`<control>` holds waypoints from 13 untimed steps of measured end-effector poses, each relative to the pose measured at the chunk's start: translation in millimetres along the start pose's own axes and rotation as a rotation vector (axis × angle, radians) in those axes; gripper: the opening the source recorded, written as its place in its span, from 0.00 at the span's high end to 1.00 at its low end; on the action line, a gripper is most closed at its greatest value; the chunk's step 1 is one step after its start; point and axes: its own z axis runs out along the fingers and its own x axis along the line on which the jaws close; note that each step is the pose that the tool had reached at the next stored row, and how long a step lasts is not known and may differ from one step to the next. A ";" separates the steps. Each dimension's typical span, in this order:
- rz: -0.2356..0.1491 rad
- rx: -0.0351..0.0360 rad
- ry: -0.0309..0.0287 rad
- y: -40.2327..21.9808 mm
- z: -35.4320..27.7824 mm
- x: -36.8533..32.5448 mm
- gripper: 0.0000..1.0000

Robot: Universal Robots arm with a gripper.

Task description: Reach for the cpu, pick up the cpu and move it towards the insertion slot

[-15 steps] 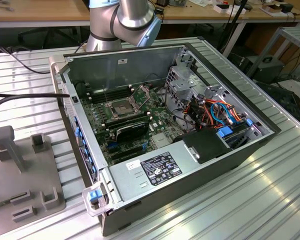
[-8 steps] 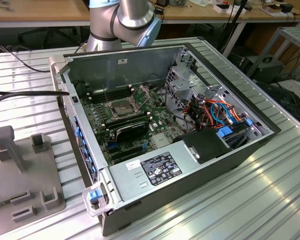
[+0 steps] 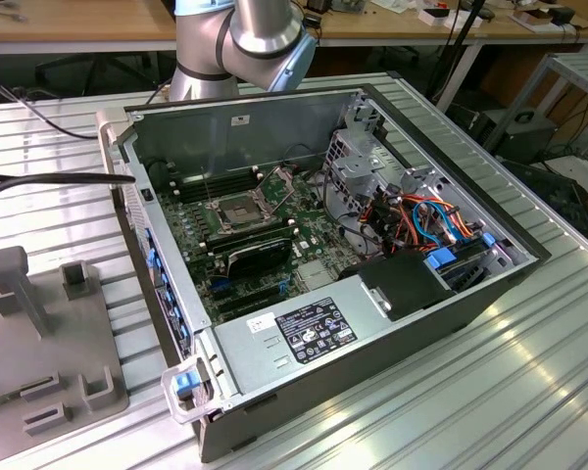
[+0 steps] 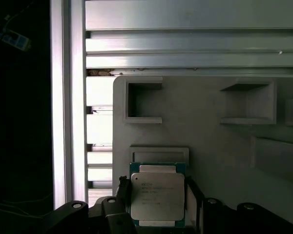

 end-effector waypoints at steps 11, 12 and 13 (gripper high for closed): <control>0.000 0.0001 0.0010 0.0 -3.0 0.1 0.45; 0.000 0.0001 0.0009 0.0 -2.9 0.1 0.45; 0.000 0.0001 0.0010 0.0 -3.0 0.0 0.45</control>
